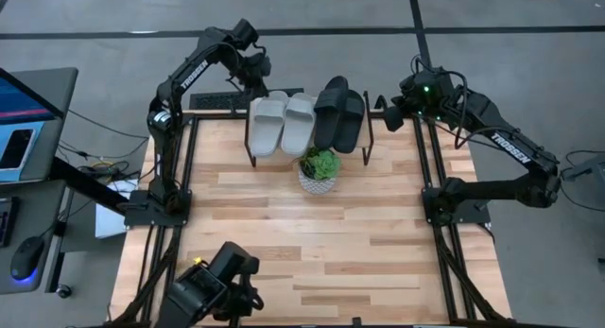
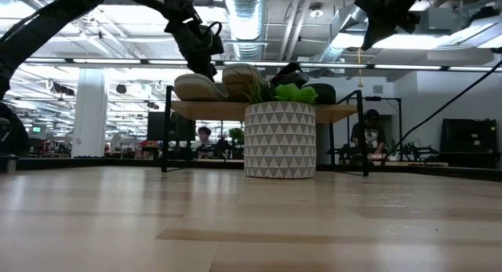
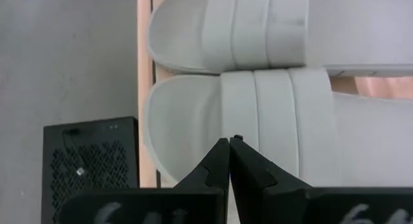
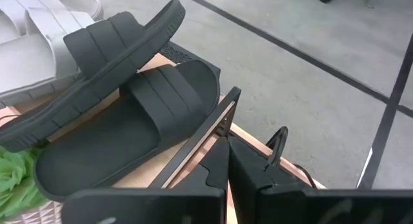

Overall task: Pick and place slides into the shelf
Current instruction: Adjust the slides on the shelf

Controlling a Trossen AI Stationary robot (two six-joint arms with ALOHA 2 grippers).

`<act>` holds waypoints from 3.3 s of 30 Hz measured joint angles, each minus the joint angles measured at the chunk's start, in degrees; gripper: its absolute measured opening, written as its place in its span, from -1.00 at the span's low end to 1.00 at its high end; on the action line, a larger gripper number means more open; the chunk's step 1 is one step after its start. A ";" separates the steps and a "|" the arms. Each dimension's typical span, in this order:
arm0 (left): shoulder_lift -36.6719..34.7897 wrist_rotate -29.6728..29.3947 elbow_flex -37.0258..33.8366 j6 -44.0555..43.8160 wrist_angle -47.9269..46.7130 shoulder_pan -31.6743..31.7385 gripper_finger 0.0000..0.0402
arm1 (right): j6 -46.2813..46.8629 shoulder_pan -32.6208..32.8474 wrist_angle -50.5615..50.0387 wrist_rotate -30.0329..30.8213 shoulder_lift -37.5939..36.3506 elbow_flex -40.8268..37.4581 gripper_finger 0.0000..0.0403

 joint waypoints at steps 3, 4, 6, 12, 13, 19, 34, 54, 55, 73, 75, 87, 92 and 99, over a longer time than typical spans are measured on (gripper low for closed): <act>0.21 -1.75 0.00 0.73 -0.35 -0.76 -1.00 | -0.02 0.00 0.02 0.00 0.00 0.00 -1.00; 0.28 -2.39 0.00 0.76 -0.21 -1.02 -1.00 | -0.02 0.00 0.02 0.00 0.00 0.00 -1.00; 0.31 -3.30 0.00 0.80 1.18 -1.30 -1.00 | -0.02 0.00 0.02 0.00 0.00 0.00 -1.00; 0.31 -8.09 0.02 0.81 4.29 -1.39 -1.00 | -0.02 0.00 0.04 -0.02 0.00 0.00 -1.00; 0.31 -8.53 0.02 0.98 4.62 -1.48 -1.00 | -0.02 0.00 0.04 -0.02 0.00 0.00 -1.00; 0.54 -8.84 0.04 1.35 5.17 -1.92 -1.00 | -0.01 0.00 0.04 -0.02 0.00 0.00 -1.00; 3.13 -10.43 0.02 0.72 -0.34 -2.96 -1.00 | -0.05 0.00 -0.02 -0.04 0.00 0.00 -1.00; 3.13 -20.89 0.02 -3.32 -5.46 -0.29 -1.00 | -0.45 0.00 -0.46 -0.07 0.00 0.00 -1.00; 3.13 -20.88 0.02 -3.33 -5.45 -0.05 -1.00 | -0.39 0.00 -0.46 -0.07 0.00 0.00 -1.00; -7.79 -16.73 0.02 -2.41 -1.50 -0.14 -1.00 | -0.53 -1.45 -0.42 -0.02 0.00 0.00 -1.00; -10.12 -14.01 0.03 -3.50 -2.03 -1.57 -1.00 | -1.08 -2.06 -0.42 -0.02 0.00 0.00 -1.00; -16.22 -23.65 -4.57 -11.82 -3.30 -16.83 -1.00 | -6.09 -3.82 -0.49 -0.04 0.00 0.00 -1.00; -22.71 -20.42 -17.31 -23.81 2.99 -17.24 -1.00 | -8.36 -3.91 -1.07 -0.04 0.00 0.00 -1.00; -40.85 -29.71 -45.06 -39.32 32.19 -23.04 -1.00 | -12.20 -5.62 -1.10 -0.68 -0.05 0.00 -1.00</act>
